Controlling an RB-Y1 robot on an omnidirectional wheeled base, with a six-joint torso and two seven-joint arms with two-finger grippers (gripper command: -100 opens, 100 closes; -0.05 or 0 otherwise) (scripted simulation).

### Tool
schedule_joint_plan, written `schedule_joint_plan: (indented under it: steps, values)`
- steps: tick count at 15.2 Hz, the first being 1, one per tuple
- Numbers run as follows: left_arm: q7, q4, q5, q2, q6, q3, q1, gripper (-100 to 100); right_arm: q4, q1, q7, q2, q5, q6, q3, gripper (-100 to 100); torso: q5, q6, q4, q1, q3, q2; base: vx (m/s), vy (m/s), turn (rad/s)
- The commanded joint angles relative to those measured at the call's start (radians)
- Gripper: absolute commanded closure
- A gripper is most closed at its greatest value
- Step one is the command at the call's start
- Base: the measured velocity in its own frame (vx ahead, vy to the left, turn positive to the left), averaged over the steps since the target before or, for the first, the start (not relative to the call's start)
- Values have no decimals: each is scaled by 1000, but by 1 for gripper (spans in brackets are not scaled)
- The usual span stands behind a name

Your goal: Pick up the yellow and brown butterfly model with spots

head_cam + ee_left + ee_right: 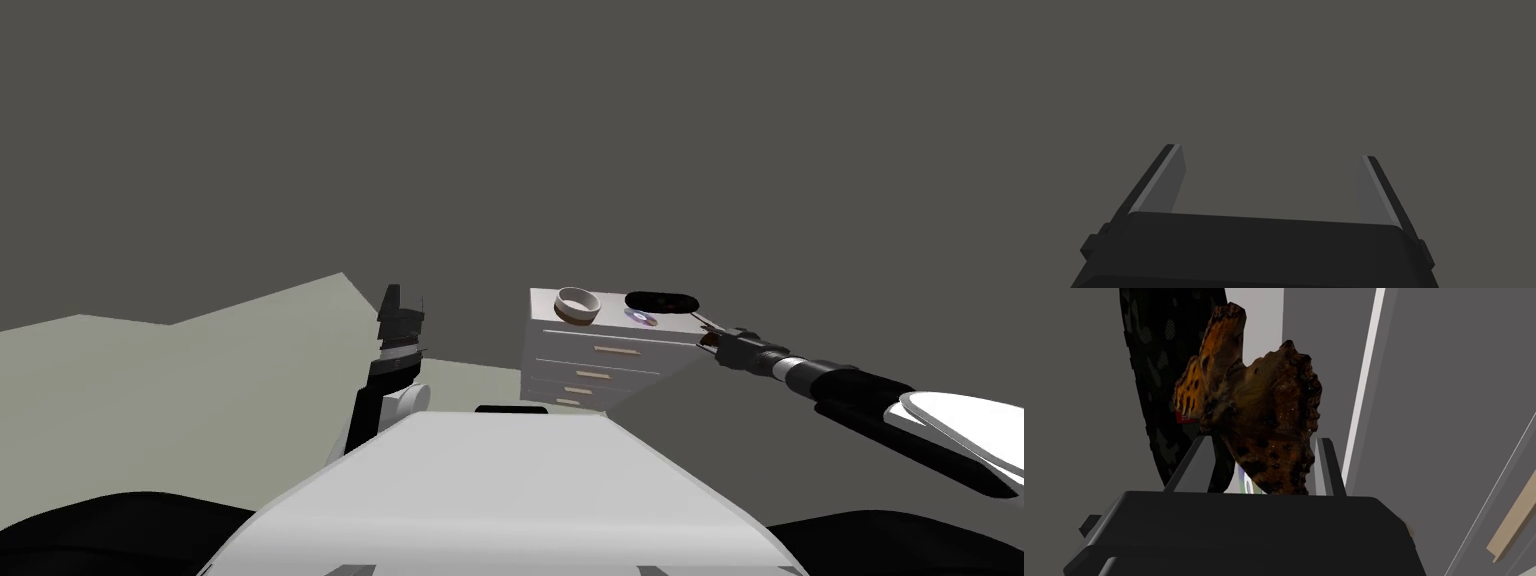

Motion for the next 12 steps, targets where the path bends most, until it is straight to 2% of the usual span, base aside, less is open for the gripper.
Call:
schedule_joint_plan:
  steps: [1,2,4,5,6,7,8,9,12]
  values:
    - [0,0,0,0,0,0,0,0,-50,3,-14,-4,-2,22,19,100,0,0,0,0,0,0,39,-34,-166]
    - [0,0,0,0,0,0,0,0,-80,23,-45,-20,-11,66,60,100,0,-2,0,1,0,0,55,-51,-269]
    - [0,0,0,0,0,0,0,0,-126,23,-45,-20,-11,68,64,100,0,-1,0,-1,0,-1,57,-48,-189]
    - [0,0,0,0,0,0,0,0,-130,23,-45,-20,-11,68,64,100,0,-2,0,0,0,-1,22,-18,3]
    - [0,0,0,0,0,0,0,0,-165,44,-76,-37,-19,114,109,100,0,-3,0,1,0,0,42,-33,-189]
    - [0,0,0,0,0,0,0,0,-196,44,-76,-37,-19,114,109,100,0,-1,0,1,0,0,57,-42,-266]
    - [0,0,0,0,0,0,0,0,-207,44,-76,-37,-19,114,109,100,0,0,0,0,0,0,41,-30,-142]
    - [0,0,0,0,0,0,0,0,-236,64,-107,-53,-28,156,149,100,0,-1,0,0,0,0,59,-52,-283]
    - [0,0,0,0,0,0,0,0,-284,64,-107,-53,-28,160,153,100,-1,-1,0,-1,0,0,46,-32,-124]
